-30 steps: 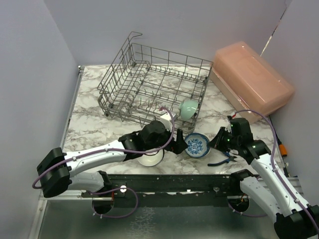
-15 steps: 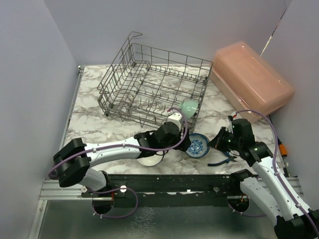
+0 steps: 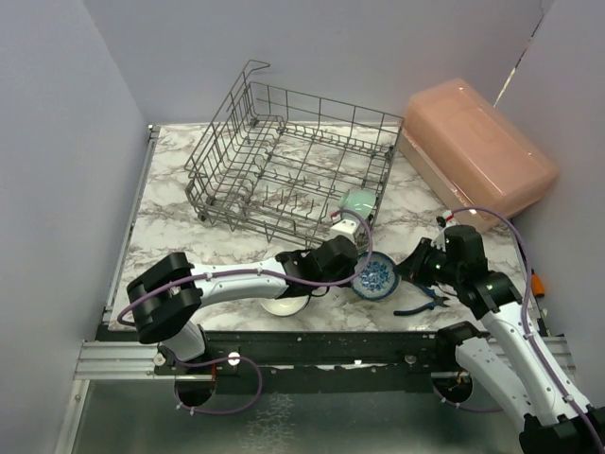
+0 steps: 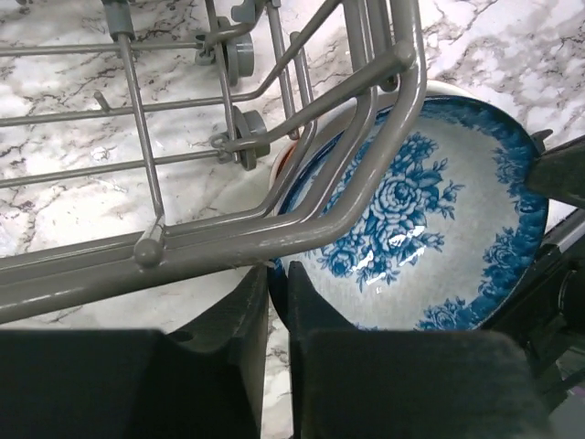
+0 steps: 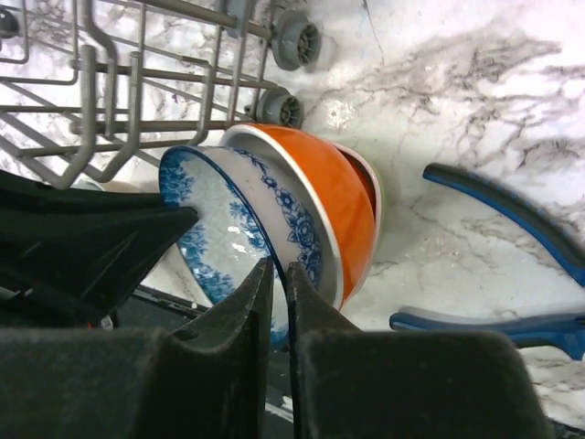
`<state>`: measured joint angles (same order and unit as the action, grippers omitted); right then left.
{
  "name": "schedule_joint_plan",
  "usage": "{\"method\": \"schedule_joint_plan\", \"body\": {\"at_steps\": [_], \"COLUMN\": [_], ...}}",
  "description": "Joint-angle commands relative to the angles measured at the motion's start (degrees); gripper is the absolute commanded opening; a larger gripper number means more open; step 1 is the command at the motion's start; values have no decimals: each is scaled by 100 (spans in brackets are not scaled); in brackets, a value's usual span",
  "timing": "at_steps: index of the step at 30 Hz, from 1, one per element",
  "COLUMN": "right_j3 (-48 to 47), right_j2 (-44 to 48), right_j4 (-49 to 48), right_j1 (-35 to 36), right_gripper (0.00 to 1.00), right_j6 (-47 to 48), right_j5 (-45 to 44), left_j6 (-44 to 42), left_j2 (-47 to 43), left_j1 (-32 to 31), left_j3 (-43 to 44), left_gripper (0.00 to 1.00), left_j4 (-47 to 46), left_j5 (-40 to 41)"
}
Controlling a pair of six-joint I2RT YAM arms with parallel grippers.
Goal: Load the bowls into the dish rack
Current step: Pick up the bowl from the center of the board.
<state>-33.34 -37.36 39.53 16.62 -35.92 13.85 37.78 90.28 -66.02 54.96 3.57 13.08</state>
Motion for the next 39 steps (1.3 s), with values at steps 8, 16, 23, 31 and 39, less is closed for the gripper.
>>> {"method": "schedule_joint_plan", "body": {"at_steps": [8, 16, 23, 31, 39], "right_j3": [-374, -366, -348, -491, -550], "right_j2": [129, 87, 168, 78, 22], "right_j4": [-268, -278, -528, -595, -709], "right_j1": [30, 32, 33, 27, 27], "right_gripper": [56, 60, 46, 8, 0], "right_j6": [214, 405, 503, 577, 619], "right_j5": [147, 415, 710, 640, 556], "left_j6": [-51, -7, -14, -92, -268], "left_j2": [-465, -982, -1175, -1303, -1436], "left_j1": [-60, -60, -56, -58, -36], "left_j3": [32, 21, 74, 85, 98], "left_gripper": [0, 0, 0, 19, 78], "left_j4": [-311, -337, -334, -339, -340], "left_j5": [233, 352, 369, 353, 132]}}
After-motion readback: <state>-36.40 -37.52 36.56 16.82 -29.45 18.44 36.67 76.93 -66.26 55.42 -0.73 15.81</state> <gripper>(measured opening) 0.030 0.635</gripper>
